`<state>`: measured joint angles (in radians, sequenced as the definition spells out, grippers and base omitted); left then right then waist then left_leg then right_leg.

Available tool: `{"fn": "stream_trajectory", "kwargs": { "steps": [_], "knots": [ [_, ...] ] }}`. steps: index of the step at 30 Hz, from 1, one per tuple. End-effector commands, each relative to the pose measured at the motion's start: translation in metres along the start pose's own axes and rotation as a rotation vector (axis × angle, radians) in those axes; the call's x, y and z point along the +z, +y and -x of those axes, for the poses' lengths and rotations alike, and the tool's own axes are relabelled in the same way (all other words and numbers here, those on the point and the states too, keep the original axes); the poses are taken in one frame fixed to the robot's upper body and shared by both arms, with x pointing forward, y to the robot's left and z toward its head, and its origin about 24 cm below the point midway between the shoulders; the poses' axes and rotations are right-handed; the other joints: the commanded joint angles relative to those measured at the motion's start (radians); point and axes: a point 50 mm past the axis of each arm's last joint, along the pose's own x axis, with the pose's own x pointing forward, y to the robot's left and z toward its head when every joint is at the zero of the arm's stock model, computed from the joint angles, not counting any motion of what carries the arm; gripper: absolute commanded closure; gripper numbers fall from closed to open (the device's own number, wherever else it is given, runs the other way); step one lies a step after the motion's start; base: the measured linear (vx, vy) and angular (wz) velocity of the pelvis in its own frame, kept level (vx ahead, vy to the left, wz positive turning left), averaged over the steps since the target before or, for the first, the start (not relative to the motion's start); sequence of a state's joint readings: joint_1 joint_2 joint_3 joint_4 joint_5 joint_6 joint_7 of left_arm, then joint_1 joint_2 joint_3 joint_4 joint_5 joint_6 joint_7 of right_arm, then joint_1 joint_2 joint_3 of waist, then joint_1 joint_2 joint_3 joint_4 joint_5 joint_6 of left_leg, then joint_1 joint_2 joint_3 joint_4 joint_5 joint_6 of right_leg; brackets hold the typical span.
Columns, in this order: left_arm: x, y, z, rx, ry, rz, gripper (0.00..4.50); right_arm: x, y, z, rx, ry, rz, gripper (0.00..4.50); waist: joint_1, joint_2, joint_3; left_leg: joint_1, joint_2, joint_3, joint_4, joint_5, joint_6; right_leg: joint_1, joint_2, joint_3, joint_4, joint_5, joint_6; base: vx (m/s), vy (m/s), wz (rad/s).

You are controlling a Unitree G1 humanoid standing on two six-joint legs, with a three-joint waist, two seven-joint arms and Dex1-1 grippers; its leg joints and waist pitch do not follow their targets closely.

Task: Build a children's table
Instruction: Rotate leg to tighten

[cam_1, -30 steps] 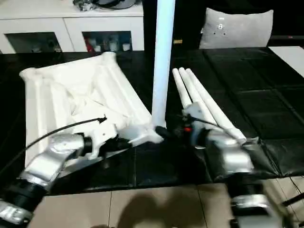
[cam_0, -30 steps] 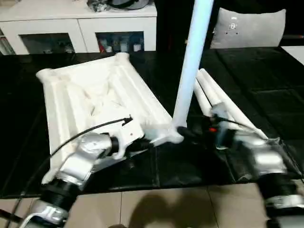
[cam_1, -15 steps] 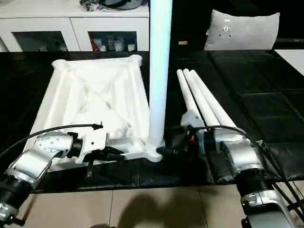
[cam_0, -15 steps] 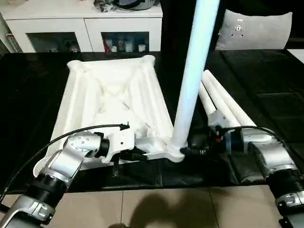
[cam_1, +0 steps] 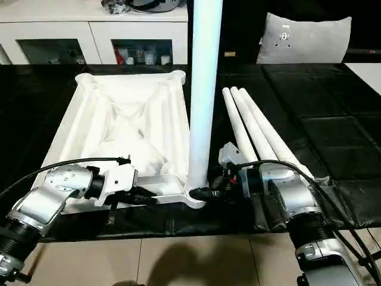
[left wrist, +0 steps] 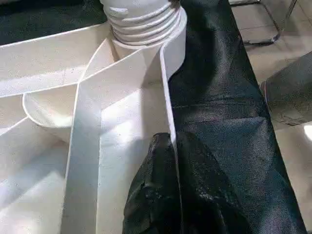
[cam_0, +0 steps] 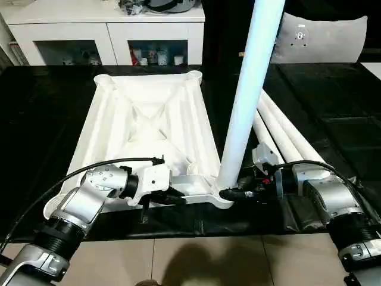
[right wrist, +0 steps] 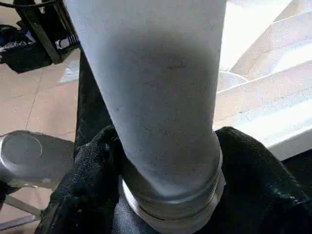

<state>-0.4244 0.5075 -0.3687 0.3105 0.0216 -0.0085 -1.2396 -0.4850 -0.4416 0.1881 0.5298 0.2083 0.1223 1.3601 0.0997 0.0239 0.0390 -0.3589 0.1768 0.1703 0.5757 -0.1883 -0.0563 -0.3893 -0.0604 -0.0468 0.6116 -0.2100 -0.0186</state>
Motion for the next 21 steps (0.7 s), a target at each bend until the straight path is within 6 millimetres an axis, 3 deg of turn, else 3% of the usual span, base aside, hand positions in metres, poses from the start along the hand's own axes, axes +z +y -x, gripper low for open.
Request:
{"fn": "stream_trajectory", "kwargs": {
  "steps": [1,5,6,7,9,10,11,12,14,16,17,18,19,20,21],
  "knots": [
    [-0.009,-0.021,-0.016,-0.169,0.031,0.018,4.5,0.002,0.002,-0.004,0.005,-0.024,-0.008,1.82,-0.002,-0.01,-0.056,0.002,0.052,-0.008,-0.052,-0.124,0.079,0.049,-0.075,0.041,-0.063,-0.063,-0.244,0.0,0.0,0.0],
    [-0.005,-0.026,-0.019,-0.15,-0.037,0.084,4.5,0.002,0.002,-0.016,-0.046,-0.087,-0.064,1.86,-0.006,-0.007,-0.055,0.001,0.052,-0.009,-0.054,-0.131,0.073,0.048,-0.076,0.04,-0.063,-0.078,-0.242,0.0,0.0,0.0],
    [0.001,-0.025,-0.023,-0.088,-0.089,0.152,4.5,0.002,-0.004,-0.03,-0.161,-0.114,-0.104,1.87,-0.014,-0.008,-0.051,-0.001,0.053,-0.008,-0.058,-0.139,0.063,0.046,-0.075,0.04,-0.065,-0.094,-0.245,0.0,0.0,0.0],
    [0.001,-0.024,-0.024,-0.078,-0.095,0.163,4.5,0.002,-0.004,-0.032,-0.179,-0.117,-0.11,1.87,-0.023,-0.007,-0.046,-0.004,0.051,-0.012,-0.064,-0.172,0.045,0.049,-0.078,0.038,-0.071,-0.179,-0.23,0.0,0.0,0.0],
    [0.006,-0.021,-0.027,-0.022,-0.118,0.207,4.5,0.002,-0.01,-0.042,-0.27,-0.134,-0.146,1.88,-0.028,-0.007,-0.043,0.005,0.048,-0.011,-0.065,-0.217,0.03,0.043,-0.079,0.04,-0.084,-0.281,-0.207,0.0,0.0,0.0],
    [0.006,-0.021,-0.028,-0.016,-0.12,0.212,4.5,0.002,-0.01,-0.043,-0.279,-0.135,-0.15,1.88,-0.043,-0.007,-0.034,0.005,0.047,-0.015,-0.071,-0.265,0.009,0.04,-0.081,0.042,-0.094,-0.395,-0.181,0.0,0.0,0.0],
    [0.006,-0.021,-0.028,-0.016,-0.12,0.212,4.5,0.002,-0.01,-0.043,-0.279,-0.135,-0.15,1.88,-0.043,-0.007,-0.034,0.005,0.047,-0.015,-0.071,-0.265,0.009,0.04,-0.081,0.042,-0.094,-0.395,-0.181,0.0,0.0,0.0],
    [0.015,-0.012,-0.036,0.084,-0.144,0.263,4.5,0.004,-0.018,-0.057,-0.409,-0.157,-0.206,1.88,-0.05,-0.011,-0.039,0.009,0.049,-0.019,-0.071,-0.281,0.002,0.04,-0.082,0.045,-0.097,-0.435,-0.16,0.0,0.0,0.0],
    [0.02,-0.007,-0.041,0.136,-0.157,0.292,4.5,0.006,-0.022,-0.064,-0.473,-0.164,-0.237,1.88,-0.063,-0.006,-0.036,0.012,0.049,-0.02,-0.072,-0.298,-0.018,0.033,-0.081,0.044,-0.095,-0.437,-0.17,0.0,0.0,0.0],
    [0.025,-0.002,-0.046,0.19,-0.172,0.317,4.5,0.007,-0.026,-0.07,-0.559,-0.165,-0.261,1.88,-0.07,-0.006,-0.04,0.005,0.047,-0.022,-0.073,-0.285,-0.017,0.038,-0.08,0.043,-0.094,-0.406,-0.17,0.0,0.0,0.0],
    [0.035,0.007,-0.056,0.264,-0.211,0.323,4.5,0.008,-0.033,-0.073,-0.679,-0.182,-0.281,1.88,-0.071,-0.014,-0.041,0.008,0.047,-0.018,-0.07,-0.281,-0.011,0.033,-0.078,0.045,-0.096,-0.384,-0.172,0.0,0.0,0.0],
    [0.035,0.007,-0.056,0.264,-0.211,0.323,4.5,0.008,-0.033,-0.073,-0.679,-0.182,-0.281,1.88,-0.068,-0.011,-0.045,0.014,0.045,-0.017,-0.066,-0.267,-0.007,0.033,-0.08,0.047,-0.097,-0.352,-0.18,0.0,0.0,0.0],
    [0.041,0.012,-0.061,0.297,-0.232,0.321,4.5,0.008,-0.036,-0.073,-0.731,-0.191,-0.294,1.88,-0.066,-0.011,-0.047,0.012,0.045,-0.015,-0.064,-0.247,0.0,0.036,-0.08,0.049,-0.093,-0.317,-0.184,0.0,0.0,0.0],
    [0.046,0.016,-0.066,0.334,-0.242,0.327,4.5,0.009,-0.037,-0.074,-0.76,-0.216,-0.305,1.53,-0.065,-0.012,-0.047,0.006,0.045,-0.013,-0.064,-0.218,0.013,0.037,-0.076,0.049,-0.087,-0.251,-0.197,0.0,0.0,0.0],
    [0.049,0.019,-0.07,0.365,-0.237,0.323,4.5,0.01,-0.037,-0.074,-0.77,-0.229,-0.307,1.32,-0.062,-0.009,-0.048,0.011,0.044,-0.008,-0.06,-0.21,0.022,0.034,-0.075,0.049,-0.091,-0.224,-0.199,0.0,0.0,0.0]
  ]
}}
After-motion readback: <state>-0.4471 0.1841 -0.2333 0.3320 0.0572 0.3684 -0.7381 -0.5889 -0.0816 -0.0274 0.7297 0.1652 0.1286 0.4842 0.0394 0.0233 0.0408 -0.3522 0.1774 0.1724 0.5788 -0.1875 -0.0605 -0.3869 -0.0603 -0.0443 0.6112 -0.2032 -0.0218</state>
